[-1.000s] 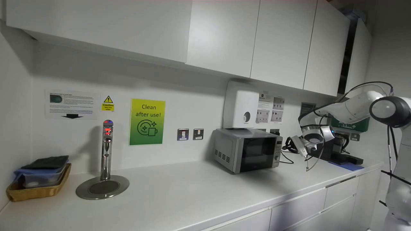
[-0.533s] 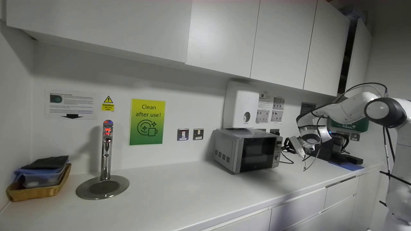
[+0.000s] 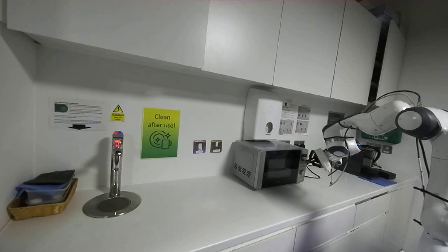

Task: Press a button on the microwave

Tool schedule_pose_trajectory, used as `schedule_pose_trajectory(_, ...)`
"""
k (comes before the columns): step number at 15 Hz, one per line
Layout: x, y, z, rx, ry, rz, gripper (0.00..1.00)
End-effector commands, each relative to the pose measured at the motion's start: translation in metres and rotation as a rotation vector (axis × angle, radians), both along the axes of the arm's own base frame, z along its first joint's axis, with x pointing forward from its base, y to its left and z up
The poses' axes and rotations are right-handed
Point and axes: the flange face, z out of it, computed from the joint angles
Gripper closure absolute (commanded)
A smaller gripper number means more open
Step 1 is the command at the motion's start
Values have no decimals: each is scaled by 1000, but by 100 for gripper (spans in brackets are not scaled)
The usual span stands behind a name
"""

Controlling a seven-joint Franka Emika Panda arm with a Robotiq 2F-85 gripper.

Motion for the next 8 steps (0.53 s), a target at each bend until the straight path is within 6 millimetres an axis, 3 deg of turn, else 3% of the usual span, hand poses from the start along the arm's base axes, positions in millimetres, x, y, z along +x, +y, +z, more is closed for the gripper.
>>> schedule_pose_trajectory(1, 8, -1, 6, -11, -26, -17, 100)
schedule_pose_trajectory(8, 16, 1, 4, -4, -30, -23, 100)
